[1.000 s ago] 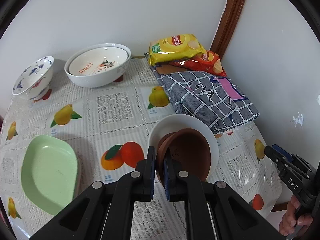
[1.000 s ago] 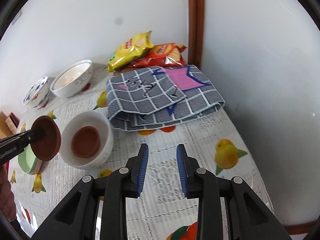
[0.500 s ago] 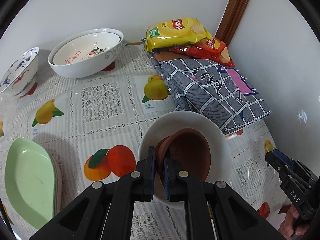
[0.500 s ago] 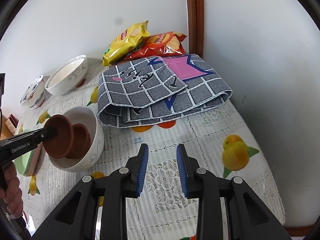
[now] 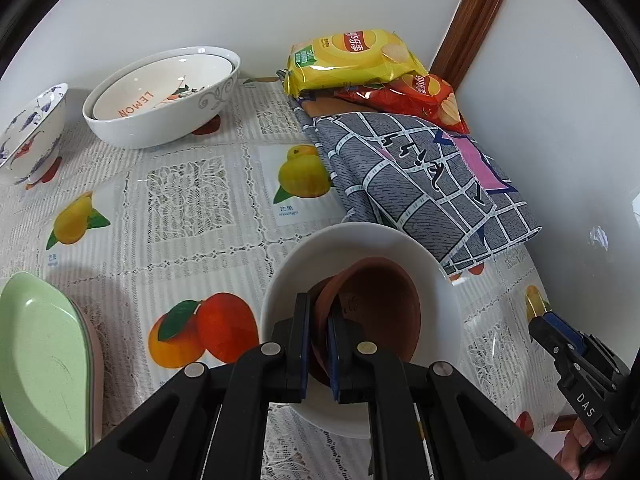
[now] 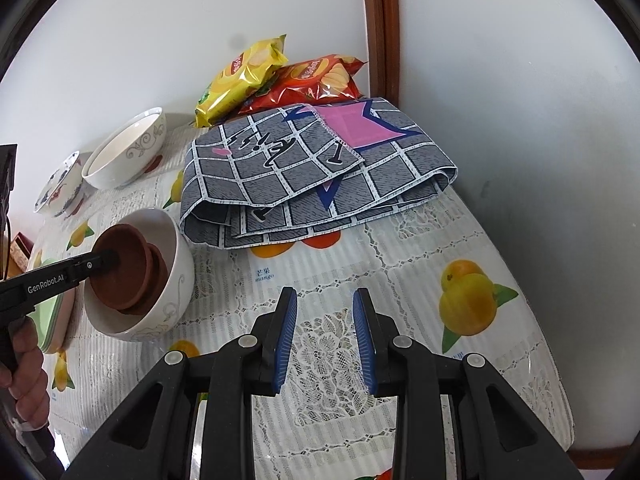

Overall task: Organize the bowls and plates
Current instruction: 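Carry the left gripper's brown dish over the white bowl and lower it onto the other dish, then open the left gripper to release the brown dish in the bowl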

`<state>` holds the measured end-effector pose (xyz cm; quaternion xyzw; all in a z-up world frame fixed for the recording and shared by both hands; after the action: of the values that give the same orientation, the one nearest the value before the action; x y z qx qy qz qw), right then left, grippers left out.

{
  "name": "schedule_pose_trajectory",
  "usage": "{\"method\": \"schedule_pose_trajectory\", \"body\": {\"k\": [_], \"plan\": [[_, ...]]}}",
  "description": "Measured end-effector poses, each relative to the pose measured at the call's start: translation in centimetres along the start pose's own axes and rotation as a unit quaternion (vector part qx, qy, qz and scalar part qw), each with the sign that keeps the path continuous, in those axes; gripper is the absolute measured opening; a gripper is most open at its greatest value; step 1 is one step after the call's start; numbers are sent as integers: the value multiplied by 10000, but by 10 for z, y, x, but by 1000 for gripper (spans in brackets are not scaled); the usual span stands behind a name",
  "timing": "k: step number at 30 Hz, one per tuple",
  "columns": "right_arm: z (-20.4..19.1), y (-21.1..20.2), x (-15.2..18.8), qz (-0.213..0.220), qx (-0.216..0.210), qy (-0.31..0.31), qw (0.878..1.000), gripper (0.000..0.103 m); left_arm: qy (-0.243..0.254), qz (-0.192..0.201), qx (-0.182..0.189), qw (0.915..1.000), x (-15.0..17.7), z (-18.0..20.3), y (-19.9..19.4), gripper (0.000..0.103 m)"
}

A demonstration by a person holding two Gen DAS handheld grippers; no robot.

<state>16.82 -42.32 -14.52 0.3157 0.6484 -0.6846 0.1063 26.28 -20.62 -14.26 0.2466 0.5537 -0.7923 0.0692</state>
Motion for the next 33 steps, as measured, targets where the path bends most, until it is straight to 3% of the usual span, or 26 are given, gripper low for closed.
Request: {"method": "schedule_pose_trajectory", "body": {"k": [21,31,33], "plan": [[8,-10,5,-2,62,54,10000,29,-161,-94,206,9996,3,2,5,10],[-1,-24,2,91,41,-21,9999,30,-31,10,161,9999,2,5,-15,11],[-4,-27,1,126,53,-52,9999,34,1,67,150,9999,1,5,-22,14]]}}
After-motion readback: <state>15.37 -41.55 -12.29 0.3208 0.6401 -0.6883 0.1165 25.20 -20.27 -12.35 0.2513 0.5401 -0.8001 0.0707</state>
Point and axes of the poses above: each gripper's, at about its wrist camera, not at the fingertips, and y roughly the way its jaws point, z to its right, x to its underside, the point moved 4 cm from there along y, roughly the way its jaws point, and after that the axes turned 5 degrees about x, right-handed, at the moved point
